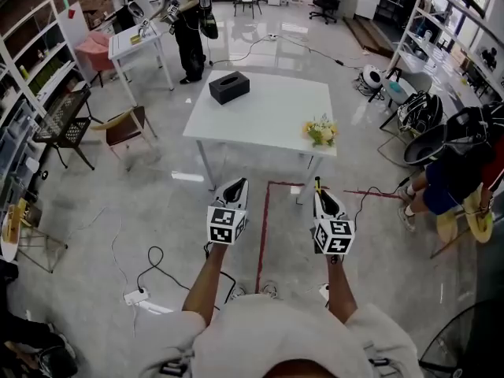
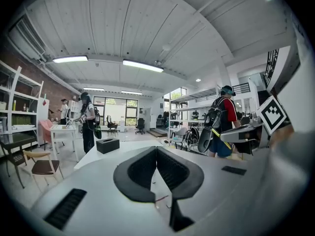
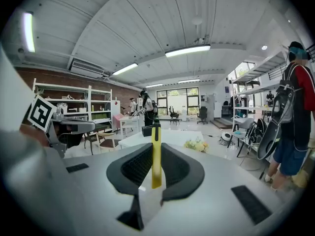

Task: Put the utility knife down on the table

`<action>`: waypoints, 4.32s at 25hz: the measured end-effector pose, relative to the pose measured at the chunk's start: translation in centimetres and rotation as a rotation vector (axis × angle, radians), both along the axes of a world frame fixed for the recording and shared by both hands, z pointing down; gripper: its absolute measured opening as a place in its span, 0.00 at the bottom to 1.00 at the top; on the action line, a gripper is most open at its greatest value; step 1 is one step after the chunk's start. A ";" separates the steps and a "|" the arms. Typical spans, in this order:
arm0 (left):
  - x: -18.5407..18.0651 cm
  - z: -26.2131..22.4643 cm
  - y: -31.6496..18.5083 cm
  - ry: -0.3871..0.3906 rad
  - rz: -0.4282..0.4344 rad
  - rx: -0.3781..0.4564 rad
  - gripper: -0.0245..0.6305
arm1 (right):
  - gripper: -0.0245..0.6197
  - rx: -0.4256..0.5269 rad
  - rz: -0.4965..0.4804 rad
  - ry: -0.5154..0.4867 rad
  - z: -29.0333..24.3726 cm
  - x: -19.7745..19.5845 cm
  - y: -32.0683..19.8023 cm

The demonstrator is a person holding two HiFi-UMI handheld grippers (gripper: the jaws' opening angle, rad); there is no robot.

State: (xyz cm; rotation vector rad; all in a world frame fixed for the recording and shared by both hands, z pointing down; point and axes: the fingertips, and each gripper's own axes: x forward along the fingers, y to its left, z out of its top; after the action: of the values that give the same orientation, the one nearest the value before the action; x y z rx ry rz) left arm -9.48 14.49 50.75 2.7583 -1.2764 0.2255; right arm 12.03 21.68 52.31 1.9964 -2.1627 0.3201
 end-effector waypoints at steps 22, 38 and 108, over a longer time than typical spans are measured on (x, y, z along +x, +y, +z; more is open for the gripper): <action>4.0 1.3 -1.1 -0.039 -0.038 -0.028 0.07 | 0.15 -0.003 -0.062 -0.036 1.1 3.0 -4.1; 6.8 3.5 -12.5 -0.009 0.012 -0.057 0.07 | 0.15 -0.032 -0.034 -0.012 2.8 4.5 -14.6; 13.8 8.8 -56.3 -0.071 -0.049 -0.184 0.07 | 0.15 -0.177 -0.137 -0.069 9.0 10.1 -59.6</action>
State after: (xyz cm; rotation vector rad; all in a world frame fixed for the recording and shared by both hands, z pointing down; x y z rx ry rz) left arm 4.32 -41.81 59.59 2.5827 -1.2676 0.4178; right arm 22.16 -37.89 61.31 1.7582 -2.2122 0.5463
